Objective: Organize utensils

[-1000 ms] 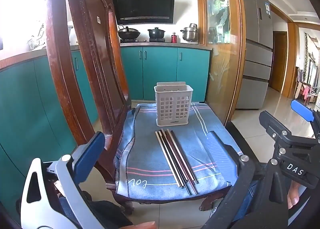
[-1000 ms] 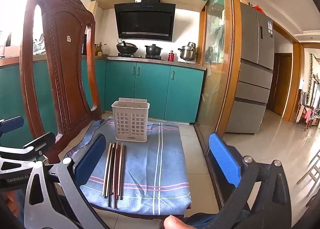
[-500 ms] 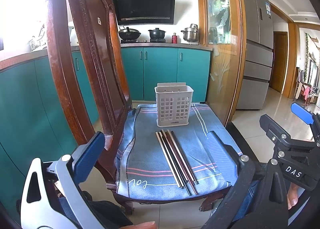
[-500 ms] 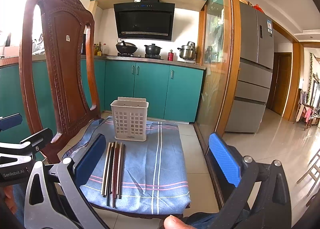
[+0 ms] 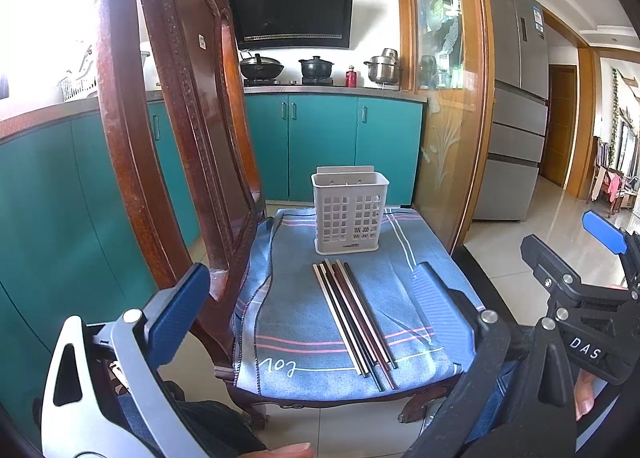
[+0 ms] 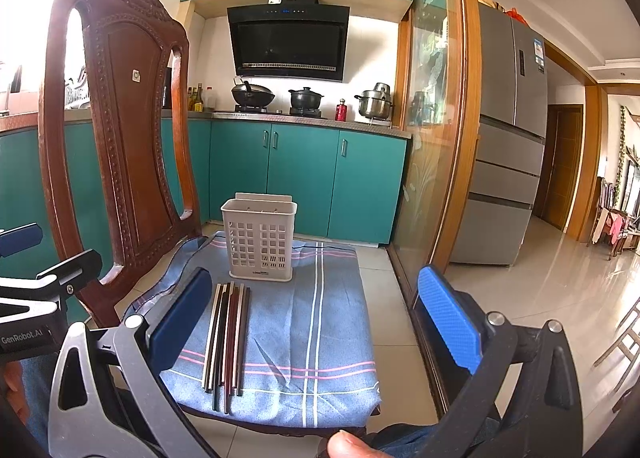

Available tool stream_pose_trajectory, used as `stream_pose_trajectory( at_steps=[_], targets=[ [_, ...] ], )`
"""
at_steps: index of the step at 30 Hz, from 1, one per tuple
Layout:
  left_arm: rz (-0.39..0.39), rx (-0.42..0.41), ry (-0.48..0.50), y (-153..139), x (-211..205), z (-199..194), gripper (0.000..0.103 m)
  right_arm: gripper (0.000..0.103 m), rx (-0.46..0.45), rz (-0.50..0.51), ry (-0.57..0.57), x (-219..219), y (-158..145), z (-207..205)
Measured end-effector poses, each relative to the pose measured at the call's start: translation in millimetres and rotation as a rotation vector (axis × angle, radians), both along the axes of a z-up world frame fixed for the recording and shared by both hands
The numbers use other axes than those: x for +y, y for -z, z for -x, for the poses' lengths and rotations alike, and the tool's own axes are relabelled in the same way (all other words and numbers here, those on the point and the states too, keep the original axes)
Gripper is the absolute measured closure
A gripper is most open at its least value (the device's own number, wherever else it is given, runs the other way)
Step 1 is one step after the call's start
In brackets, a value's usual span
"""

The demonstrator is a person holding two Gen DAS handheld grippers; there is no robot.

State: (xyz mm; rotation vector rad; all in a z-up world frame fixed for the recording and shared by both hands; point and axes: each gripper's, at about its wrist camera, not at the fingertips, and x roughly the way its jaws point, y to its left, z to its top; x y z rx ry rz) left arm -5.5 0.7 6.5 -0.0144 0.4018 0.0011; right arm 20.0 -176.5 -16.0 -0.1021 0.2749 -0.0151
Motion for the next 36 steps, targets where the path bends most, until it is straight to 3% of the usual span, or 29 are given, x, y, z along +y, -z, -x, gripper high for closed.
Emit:
stream_pose_trajectory(
  at_steps=[36],
  targets=[
    [-0.006,0.016,0.005,4.9,-5.4,-0.8,0.002,0.002,0.007,-0.002,-0.004,4.0,2.5,-3.7]
  ],
)
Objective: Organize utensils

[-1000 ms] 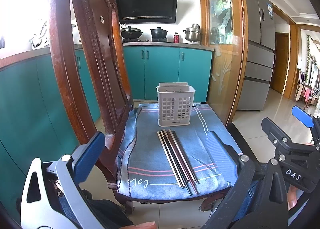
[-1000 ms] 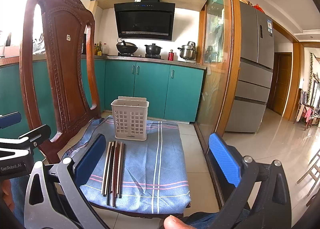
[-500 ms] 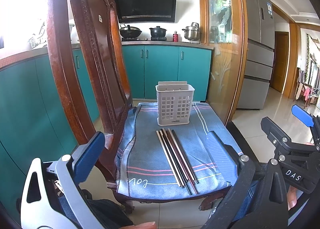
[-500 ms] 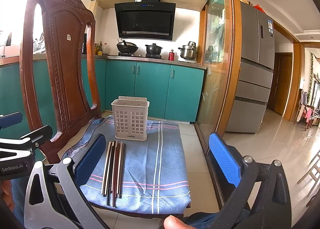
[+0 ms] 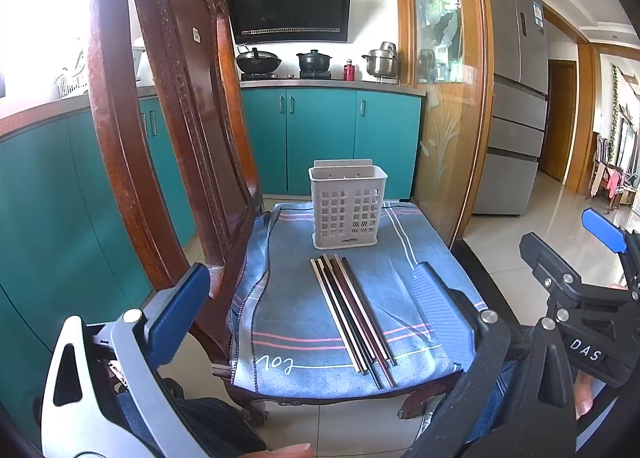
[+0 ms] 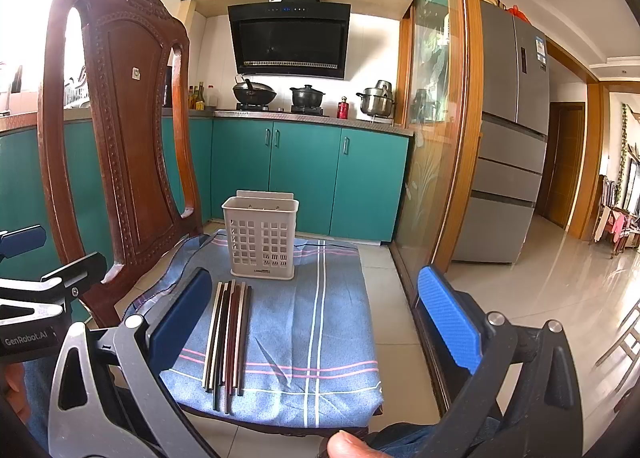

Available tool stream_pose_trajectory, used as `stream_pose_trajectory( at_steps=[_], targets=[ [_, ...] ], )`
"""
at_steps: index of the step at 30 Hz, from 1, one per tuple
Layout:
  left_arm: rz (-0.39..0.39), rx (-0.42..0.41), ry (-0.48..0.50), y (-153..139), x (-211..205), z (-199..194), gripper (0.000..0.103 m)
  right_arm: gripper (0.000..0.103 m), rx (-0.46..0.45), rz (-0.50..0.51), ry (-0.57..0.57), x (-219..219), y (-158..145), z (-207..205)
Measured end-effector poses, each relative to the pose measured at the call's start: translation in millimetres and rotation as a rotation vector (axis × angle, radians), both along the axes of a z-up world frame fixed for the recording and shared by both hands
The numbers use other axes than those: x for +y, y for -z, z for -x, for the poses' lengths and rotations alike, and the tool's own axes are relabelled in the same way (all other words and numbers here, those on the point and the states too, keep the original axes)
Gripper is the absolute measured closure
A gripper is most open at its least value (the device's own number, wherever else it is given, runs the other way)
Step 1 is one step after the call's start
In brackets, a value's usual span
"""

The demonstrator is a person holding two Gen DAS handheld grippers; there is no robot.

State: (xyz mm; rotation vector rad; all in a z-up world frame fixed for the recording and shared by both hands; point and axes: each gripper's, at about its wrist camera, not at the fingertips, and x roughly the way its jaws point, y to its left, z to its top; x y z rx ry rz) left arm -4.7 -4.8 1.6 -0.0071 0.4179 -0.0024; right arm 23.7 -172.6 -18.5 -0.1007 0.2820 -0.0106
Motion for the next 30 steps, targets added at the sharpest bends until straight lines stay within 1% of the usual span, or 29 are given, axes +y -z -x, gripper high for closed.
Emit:
stream_pose_trajectory(
  at_steps=[30],
  targets=[
    [-0.01,0.025,0.01,0.2,-6.0,-6.7,0.003,0.002,0.012,-0.017,-0.001,-7.5,4.4,-4.3]
  ],
)
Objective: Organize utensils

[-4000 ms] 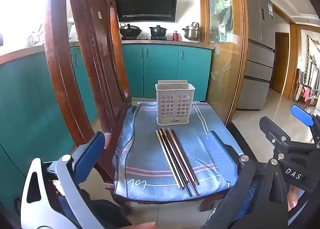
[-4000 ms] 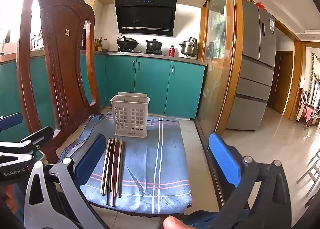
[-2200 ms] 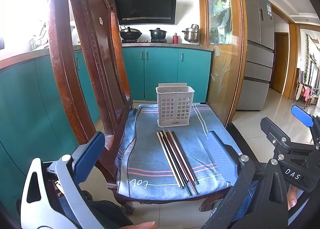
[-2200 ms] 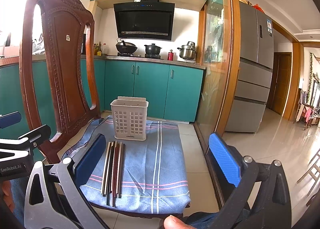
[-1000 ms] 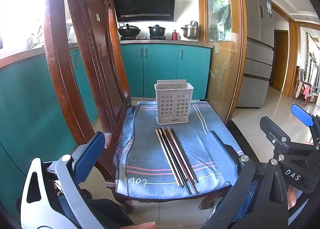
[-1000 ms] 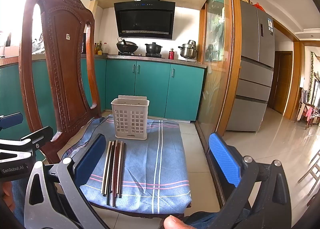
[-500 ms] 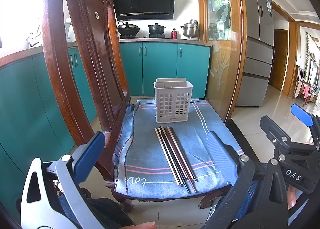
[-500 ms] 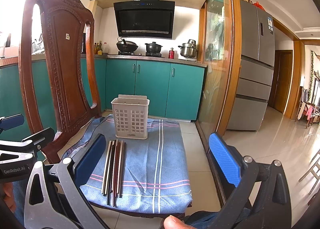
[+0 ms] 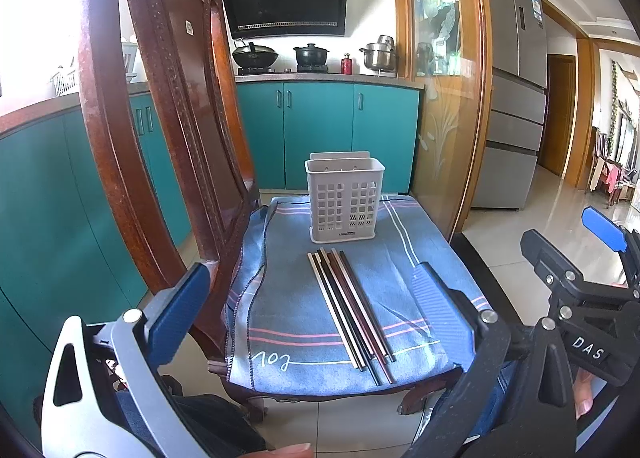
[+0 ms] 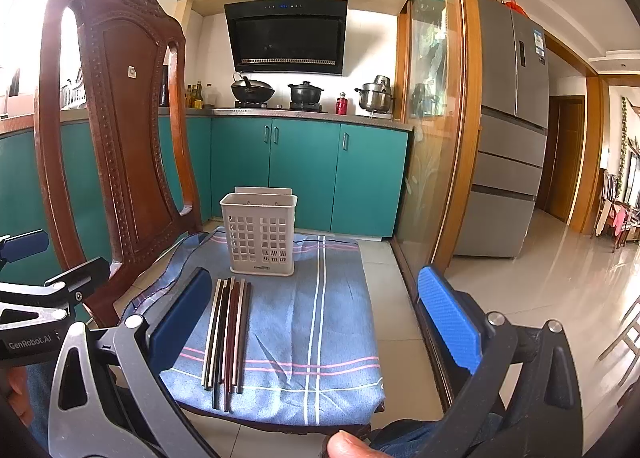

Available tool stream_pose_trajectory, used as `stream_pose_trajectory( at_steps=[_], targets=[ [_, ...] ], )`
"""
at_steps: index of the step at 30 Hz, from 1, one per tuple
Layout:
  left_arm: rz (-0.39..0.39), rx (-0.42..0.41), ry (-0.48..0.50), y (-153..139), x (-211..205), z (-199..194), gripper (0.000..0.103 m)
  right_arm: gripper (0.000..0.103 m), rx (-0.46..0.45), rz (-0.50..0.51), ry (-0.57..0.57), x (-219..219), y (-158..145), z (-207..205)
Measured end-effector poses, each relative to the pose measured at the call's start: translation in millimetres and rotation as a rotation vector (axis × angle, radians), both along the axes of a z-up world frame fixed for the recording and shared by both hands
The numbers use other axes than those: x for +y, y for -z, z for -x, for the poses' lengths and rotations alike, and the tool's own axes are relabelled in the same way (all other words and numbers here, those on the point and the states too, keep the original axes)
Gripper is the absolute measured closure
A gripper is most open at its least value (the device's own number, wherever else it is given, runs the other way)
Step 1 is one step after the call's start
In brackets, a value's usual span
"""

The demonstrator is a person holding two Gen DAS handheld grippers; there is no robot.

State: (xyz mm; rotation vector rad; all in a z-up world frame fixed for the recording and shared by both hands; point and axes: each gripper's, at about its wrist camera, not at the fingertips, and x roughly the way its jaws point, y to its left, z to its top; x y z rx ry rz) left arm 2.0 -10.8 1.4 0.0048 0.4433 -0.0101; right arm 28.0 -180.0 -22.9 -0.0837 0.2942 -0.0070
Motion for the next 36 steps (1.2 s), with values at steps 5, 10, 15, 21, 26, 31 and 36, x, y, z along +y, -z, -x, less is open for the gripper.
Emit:
stream_pose_trajectory(
  at_steps=[5,10,15,21,26,31,36],
  targets=[
    [0.004,0.025,0.006,3,0,-6,0.003,0.002,0.005,0.003,0.012,-2,2,-5],
    [0.012,0.106,0.013,23,-2,-24,0.003,0.002,0.037,0.058,0.115,-12,11,-25],
    [0.03,0.205,0.033,55,-3,-46,0.003,0.002,0.165,0.079,0.145,-25,34,-62],
    [0.205,0.369,0.217,100,-4,-91,0.003,0.002,0.339,-0.001,0.046,-41,69,-148],
    [0.299,0.471,0.294,117,2,-156,0.003,0.002,0.413,-0.11,-0.042,-38,80,-228],
    [0.355,0.604,0.366,147,2,-225,0.003,0.003,0.485,-0.105,-0.12,-17,103,-291],
    [0.459,0.692,0.381,170,5,-264,0.003,0.003,0.554,-0.125,-0.092,-20,122,-310]
  ],
)
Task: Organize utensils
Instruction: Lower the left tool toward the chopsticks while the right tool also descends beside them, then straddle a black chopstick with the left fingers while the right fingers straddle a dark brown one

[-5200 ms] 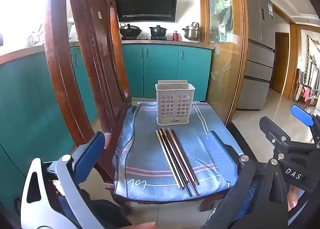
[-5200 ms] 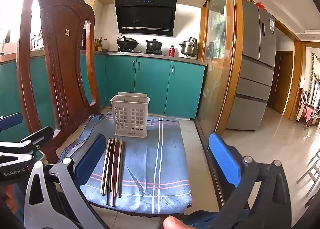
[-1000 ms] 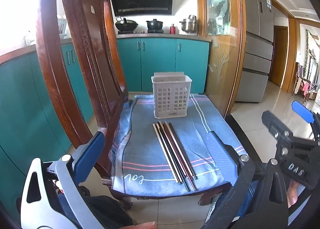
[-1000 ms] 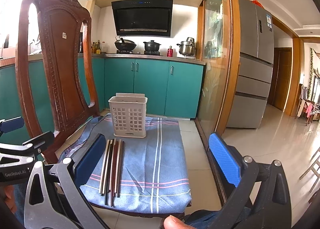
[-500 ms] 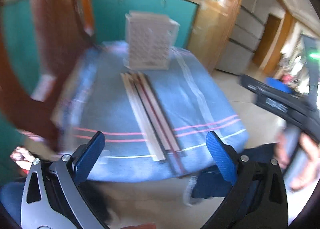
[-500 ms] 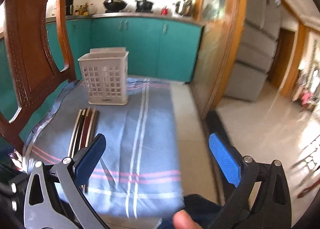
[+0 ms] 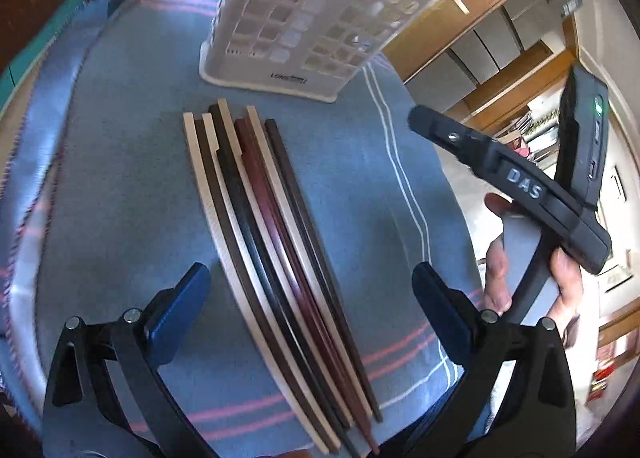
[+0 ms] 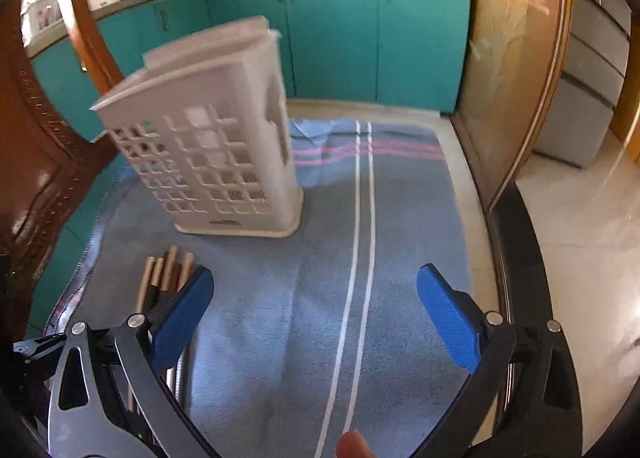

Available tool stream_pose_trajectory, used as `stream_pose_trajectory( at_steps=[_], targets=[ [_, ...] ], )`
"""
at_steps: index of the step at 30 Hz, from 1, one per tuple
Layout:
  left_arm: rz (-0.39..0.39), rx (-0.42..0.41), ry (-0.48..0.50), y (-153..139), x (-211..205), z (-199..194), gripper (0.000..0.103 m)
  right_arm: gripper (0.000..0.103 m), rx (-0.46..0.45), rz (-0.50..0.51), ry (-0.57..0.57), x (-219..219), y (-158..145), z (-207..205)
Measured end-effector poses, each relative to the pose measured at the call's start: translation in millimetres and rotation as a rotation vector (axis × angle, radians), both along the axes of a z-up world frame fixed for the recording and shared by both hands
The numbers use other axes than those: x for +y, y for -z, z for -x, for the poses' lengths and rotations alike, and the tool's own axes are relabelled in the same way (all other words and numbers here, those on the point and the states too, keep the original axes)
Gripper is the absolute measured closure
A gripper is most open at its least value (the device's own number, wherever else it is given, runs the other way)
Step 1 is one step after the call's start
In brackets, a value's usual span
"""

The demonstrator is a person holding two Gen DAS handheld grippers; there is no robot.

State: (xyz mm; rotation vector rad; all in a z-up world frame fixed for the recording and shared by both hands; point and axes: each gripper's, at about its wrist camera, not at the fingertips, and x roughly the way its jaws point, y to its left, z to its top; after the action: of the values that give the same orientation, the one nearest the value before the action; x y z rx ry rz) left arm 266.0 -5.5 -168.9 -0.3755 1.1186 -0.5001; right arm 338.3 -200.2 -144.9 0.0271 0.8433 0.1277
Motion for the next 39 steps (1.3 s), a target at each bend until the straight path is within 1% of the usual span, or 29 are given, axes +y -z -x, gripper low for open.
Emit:
stream_pose_trajectory(
  at_steps=[2,3,6,9,10,13,15,17,18,19,20,21,22,23,25,26,27,28,29,30,31,32,34,36,39],
  targets=[
    [0.011,-0.007,0.001,2,-5,-5,0.003,0.003,-0.013,-0.016,0.028,-8,-4,-1],
    [0.003,-0.006,0.005,3,-9,-6,0.003,0.003,-0.013,-0.033,0.039,-12,-4,-1],
    [-0.016,-0.013,0.022,2,-25,-11,0.003,0.003,0.03,-0.084,0.052,-22,2,-3],
    [-0.003,-0.012,0.046,-2,-38,-13,0.003,0.003,0.072,-0.06,0.091,-28,13,-12],
    [0.007,-0.012,0.06,-1,-44,-15,0.003,0.003,0.087,-0.069,0.105,-31,16,-13],
    [0.019,-0.017,0.087,0,-61,-23,0.003,0.003,0.11,-0.134,0.113,-40,19,-15],
    [0.04,-0.011,0.102,0,-65,-29,0.003,0.003,0.1,-0.133,0.114,-41,16,-13],
    [0.063,0.002,0.107,-1,-67,-33,0.003,0.003,0.085,-0.086,0.114,-39,12,-11],
    [0.035,-0.004,0.094,-2,-66,-35,0.003,0.008,0.083,-0.064,0.115,-38,12,-10],
    [-0.054,-0.019,0.072,-1,-66,-38,0.003,0.014,0.089,-0.044,0.116,-38,12,-9],
    [-0.154,-0.031,0.057,-2,-66,-41,0.003,0.026,0.1,-0.03,0.121,-39,15,-10],
    [-0.205,-0.038,0.056,-1,-66,-42,0.003,0.031,0.123,-0.033,0.126,-41,19,-11],
    [-0.248,-0.053,0.078,0,-70,-45,0.004,0.032,0.139,-0.047,0.125,-42,22,-12],
    [-0.27,-0.058,0.096,0,-74,-45,0.004,0.035,0.154,-0.069,0.123,-44,25,-13],
    [-0.34,-0.077,0.121,1,-83,-47,0.004,0.035,0.161,-0.09,0.121,-45,26,-12],
    [-0.393,-0.094,0.111,2,-85,-48,0.007,0.035,0.157,-0.083,0.119,-43,26,-12],
    [-0.426,-0.111,0.094,4,-86,-49,0.01,0.035,0.15,-0.074,0.114,-40,25,-12],
    [-0.438,-0.125,0.076,5,-83,-48,0.016,0.035,0.14,-0.057,0.108,-37,24,-11],
    [-0.425,-0.128,0.055,4,-79,-47,0.028,0.035,0.134,-0.042,0.102,-34,24,-11],
    [-0.412,-0.13,0.043,1,-76,-48,0.037,0.035,0.13,-0.03,0.095,-30,24,-11],
    [-0.401,-0.132,0.037,0,-74,-48,0.054,0.035,0.129,-0.018,0.084,-26,25,-11],
    [-0.381,-0.127,0.026,-1,-70,-50,0.058,0.035,0.131,-0.013,0.072,-23,26,-10],
    [-0.385,-0.129,0.005,1,-66,-49,0.062,0.035,0.137,-0.009,0.046,-16,29,-9],
    [-0.405,-0.135,-0.011,2,-64,-51,0.062,0.035,0.143,-0.002,0.012,-8,30,-7],
    [-0.373,-0.127,-0.021,5,-56,-53,0.062,0.035,0.154,0.015,-0.058,11,34,-3]
  ],
)
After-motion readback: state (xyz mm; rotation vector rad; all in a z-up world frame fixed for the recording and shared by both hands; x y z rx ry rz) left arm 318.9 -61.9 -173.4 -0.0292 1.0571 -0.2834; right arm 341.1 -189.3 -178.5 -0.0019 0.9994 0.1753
